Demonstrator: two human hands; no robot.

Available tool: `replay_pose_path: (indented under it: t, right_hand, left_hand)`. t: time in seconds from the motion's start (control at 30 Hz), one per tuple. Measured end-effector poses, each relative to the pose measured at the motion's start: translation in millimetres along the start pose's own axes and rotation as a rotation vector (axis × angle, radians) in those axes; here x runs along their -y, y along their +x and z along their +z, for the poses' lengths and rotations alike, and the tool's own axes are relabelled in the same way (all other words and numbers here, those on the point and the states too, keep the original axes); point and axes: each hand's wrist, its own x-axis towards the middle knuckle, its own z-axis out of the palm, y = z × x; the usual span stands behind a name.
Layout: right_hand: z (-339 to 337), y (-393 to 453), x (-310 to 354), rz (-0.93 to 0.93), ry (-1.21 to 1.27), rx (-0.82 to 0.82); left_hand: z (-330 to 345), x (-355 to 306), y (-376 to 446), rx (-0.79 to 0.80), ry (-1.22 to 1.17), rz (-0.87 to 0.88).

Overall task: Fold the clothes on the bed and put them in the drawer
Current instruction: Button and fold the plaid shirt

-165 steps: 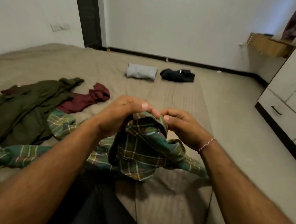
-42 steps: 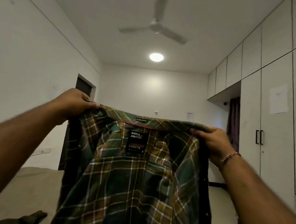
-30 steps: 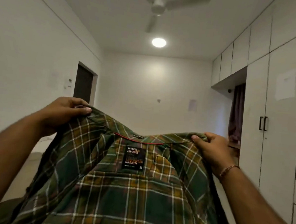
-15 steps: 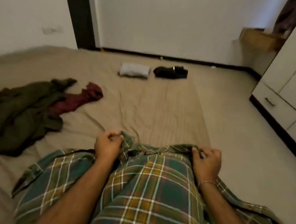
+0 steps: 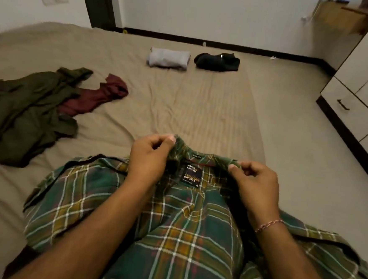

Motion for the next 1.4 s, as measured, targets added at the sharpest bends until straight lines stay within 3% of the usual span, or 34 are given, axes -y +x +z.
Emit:
replay_pose_path:
  t: [0.13,0.23,0.3,0.4,0.57,0.9,0.97,1.13,1.27,1.4]
  right_hand:
    - [1.5,-43.8,7.6,0.297,0.516,0.137]
    - [17.9,-59.3,-12.4,0.429,0.733,0.107]
    - [30.4,-66.0,-32.8,0.467,0.784,0.054]
    - [45.0,-65.1,-50.9,0.492,0.802,0.037]
    - [58.5,-50.0,-56.2,0.406,0.772,0.022]
    - [52.6,-53.4,-53.4,0.429,0.937,-0.008]
    - [52.0,-53.5,-51.7,0.428,0.944,0.011]
    - [53.3,-55.8,-44.0,0.341,0.881,0.124]
    - [55.5,-62.1,-39.8,0.258,0.834,0.211]
    - [54.4,-59.5,-40.2,0.325,0.803,0.175]
  left_hand:
    - [7.8,8.1,-63.3,-0.01,-0.017,0.093]
    - [7.1,44.4,-66.8,0.076,0.339,0.275]
    - [3.3,57.8,-58.8,0.185,0.528,0.301]
    - [-0.3,68.4,-47.8,0.228,0.679,0.343]
    - [0.4,74.1,-36.4,0.082,0.812,0.285]
    - [-7.8,80.4,-20.5,-0.066,0.732,0.302]
    - [-5.8,74.6,-25.3,-0.068,0.691,0.398]
    - [4.8,60.0,-54.5,0.047,0.662,0.772]
    - [15.6,67.4,-73.2,0.198,0.69,0.81]
    - [18.1,73.5,-69.4,0.359,0.752,0.761]
